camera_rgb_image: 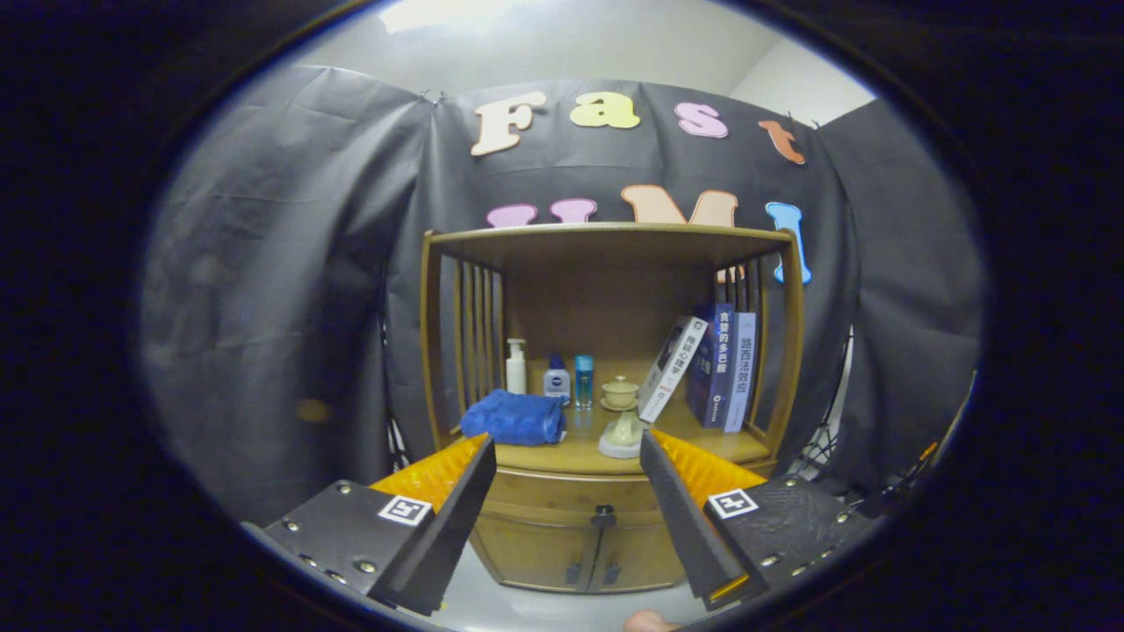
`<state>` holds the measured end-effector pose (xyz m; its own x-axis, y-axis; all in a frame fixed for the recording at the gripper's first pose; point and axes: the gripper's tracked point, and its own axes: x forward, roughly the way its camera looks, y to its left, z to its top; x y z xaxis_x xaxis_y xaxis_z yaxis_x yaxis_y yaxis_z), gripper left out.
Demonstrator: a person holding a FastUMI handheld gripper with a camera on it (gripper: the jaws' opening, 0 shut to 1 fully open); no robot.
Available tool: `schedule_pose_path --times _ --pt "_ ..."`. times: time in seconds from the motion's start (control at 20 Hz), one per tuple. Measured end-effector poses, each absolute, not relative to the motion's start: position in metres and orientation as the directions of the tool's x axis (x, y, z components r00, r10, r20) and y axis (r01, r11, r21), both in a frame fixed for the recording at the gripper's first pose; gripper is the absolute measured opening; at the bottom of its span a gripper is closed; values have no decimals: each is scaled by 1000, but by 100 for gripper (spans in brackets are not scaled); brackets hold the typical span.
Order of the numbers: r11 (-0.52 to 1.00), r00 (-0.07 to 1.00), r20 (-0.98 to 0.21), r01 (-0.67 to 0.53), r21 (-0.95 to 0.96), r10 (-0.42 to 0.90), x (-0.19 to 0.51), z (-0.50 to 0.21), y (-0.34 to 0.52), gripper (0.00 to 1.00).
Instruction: Pull open the drawer, take out the items inside it, and place them on the countertop above the cabinet.
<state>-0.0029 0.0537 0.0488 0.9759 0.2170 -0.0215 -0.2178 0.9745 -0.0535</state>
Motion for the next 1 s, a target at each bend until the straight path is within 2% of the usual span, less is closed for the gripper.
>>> schedule_pose_path --times 0.65,1.0 --pt "975 967 130 -214 -56 220 -44 128 -7 98" --pt "984 975 132 -174 -33 177 -47 138 -43 98"
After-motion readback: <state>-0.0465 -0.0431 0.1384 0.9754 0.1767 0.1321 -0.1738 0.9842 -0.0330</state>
